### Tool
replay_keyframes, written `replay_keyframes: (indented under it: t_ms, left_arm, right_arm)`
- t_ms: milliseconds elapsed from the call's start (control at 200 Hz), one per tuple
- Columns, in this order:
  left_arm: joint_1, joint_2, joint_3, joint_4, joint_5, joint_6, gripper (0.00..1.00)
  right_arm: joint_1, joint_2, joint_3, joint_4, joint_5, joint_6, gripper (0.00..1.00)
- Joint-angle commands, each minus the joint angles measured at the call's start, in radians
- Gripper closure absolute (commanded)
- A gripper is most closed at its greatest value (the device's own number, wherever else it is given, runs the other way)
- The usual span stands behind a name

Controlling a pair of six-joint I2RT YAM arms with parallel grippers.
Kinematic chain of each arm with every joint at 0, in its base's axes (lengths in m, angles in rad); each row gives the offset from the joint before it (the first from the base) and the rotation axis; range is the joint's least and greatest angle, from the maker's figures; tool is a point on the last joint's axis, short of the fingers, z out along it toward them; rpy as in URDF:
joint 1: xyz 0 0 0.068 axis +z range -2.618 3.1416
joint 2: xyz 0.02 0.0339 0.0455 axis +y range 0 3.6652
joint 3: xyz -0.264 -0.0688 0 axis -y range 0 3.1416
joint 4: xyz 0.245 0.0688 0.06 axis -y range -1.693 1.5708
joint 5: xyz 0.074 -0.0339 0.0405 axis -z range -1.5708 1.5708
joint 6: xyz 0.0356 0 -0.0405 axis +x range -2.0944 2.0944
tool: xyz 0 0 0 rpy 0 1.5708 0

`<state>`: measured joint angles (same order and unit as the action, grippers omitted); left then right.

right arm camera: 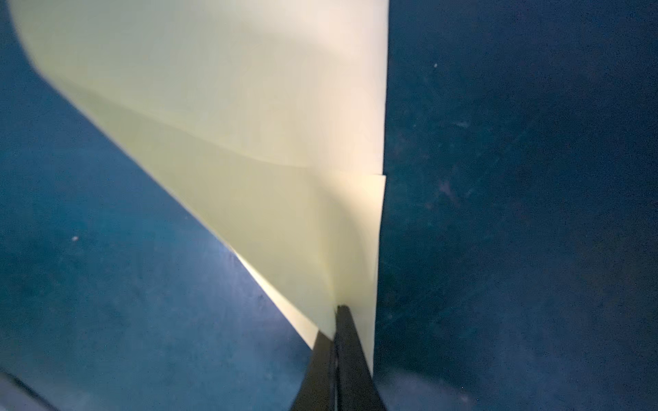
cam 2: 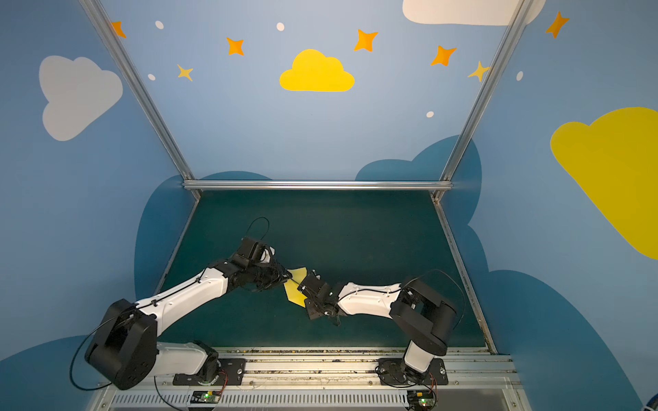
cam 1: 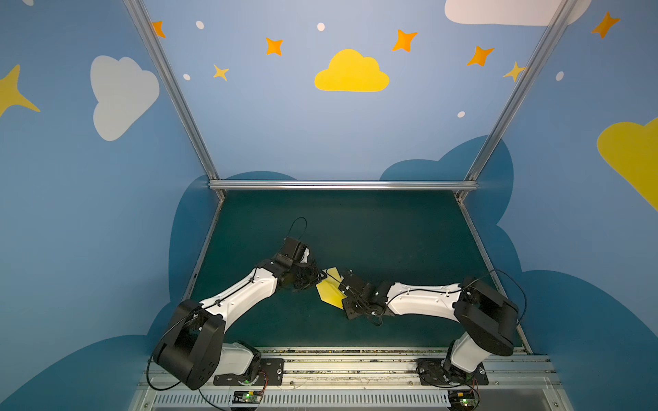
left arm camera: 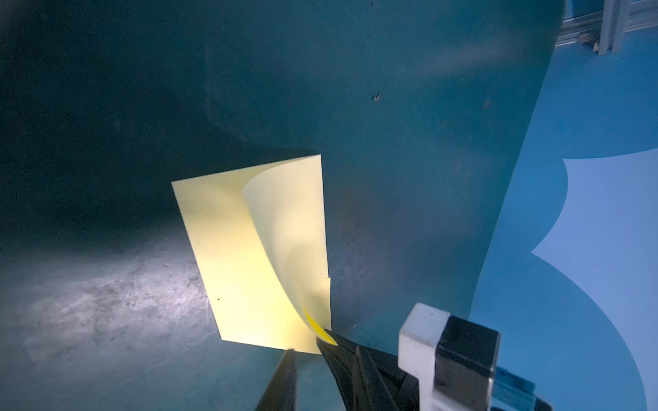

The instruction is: Fold a paper plane with a square sheet of paper (fold left side to right side)

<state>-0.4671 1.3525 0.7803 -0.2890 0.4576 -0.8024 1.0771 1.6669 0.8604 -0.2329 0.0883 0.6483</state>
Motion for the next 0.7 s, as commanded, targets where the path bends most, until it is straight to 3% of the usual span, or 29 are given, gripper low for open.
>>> replay_keyframes:
  t_ms: [0,290,526,691]
  left_arm:
    - [0.004,-0.012,-0.019,-0.024,-0.011,0.031,0.73]
    - [-0.003,0.001,-0.043,-0.042,-0.016,0.088,0.81]
    - [-0.054,0.082,-0.027,-0.005,0.023,0.117,0.94]
    - [-0.110,0.172,0.013,0.013,0.023,0.138,0.96]
  right_arm:
    - [-0.037,0.031,-0.048,0.057,-0.124,0.036,1.00]
    - [-0.134,0.079,-0.063,0.067,-0.361,0.099,1.00]
    - [-0.177,0.121,-0.084,0.083,-0.454,0.139,1.00]
    - [-0.213,0.146,-0.127,0.148,-0.510,0.167,1.00]
